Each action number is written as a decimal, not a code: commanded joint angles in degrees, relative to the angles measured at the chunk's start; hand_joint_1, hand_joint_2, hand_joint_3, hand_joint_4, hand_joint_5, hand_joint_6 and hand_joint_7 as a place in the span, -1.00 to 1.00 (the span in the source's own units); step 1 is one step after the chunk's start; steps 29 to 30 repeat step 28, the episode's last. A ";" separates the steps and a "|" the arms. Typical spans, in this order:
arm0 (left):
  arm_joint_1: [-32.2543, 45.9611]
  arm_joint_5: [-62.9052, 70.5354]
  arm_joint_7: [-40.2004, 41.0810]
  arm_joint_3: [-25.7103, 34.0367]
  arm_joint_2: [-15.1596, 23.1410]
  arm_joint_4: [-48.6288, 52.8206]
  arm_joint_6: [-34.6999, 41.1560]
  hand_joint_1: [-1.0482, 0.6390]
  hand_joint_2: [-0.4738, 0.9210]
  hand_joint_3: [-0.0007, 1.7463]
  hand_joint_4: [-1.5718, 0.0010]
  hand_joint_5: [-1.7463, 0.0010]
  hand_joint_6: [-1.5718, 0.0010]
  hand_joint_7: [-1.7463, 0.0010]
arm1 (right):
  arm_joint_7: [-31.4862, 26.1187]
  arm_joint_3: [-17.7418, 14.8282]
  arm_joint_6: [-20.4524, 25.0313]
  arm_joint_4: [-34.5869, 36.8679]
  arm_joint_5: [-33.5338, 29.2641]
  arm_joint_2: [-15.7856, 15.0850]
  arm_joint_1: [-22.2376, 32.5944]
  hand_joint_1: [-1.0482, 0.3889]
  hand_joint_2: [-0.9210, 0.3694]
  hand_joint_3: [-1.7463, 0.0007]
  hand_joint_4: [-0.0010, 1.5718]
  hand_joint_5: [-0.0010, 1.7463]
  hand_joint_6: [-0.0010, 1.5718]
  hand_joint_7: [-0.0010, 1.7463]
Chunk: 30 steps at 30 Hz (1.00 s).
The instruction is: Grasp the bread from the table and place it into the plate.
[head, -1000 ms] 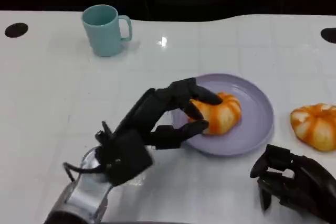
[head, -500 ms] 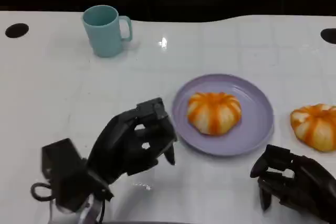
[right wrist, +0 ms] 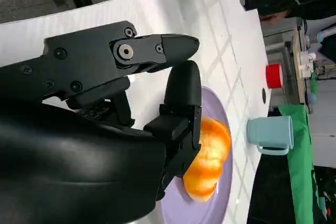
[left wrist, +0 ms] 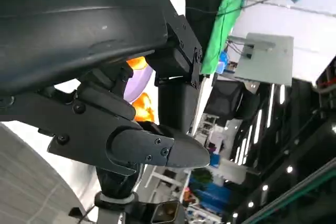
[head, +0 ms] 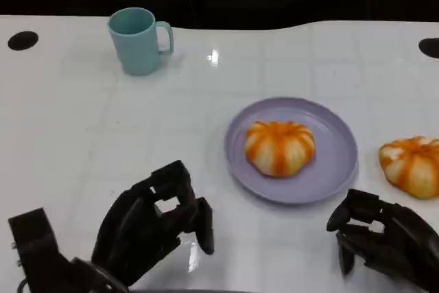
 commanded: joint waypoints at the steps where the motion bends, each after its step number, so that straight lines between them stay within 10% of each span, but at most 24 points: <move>1: 1.32 -1.19 -1.31 1.53 -0.29 -1.69 1.55 -0.67 1.00 -0.80 -0.16 -1.00 0.10 -0.97 | -0.62 0.44 0.75 0.23 -1.06 -0.83 1.18 -0.30 -1.00 0.70 -0.15 1.00 -0.15 0.59; 30: 1.56 -1.92 -5.99 5.04 -0.19 -0.18 8.15 -0.69 1.00 -0.84 -0.12 -1.00 0.09 -0.88 | 1.15 -0.73 0.06 3.23 0.05 -1.03 -0.28 -0.29 -1.00 0.72 -0.14 1.00 -0.13 0.58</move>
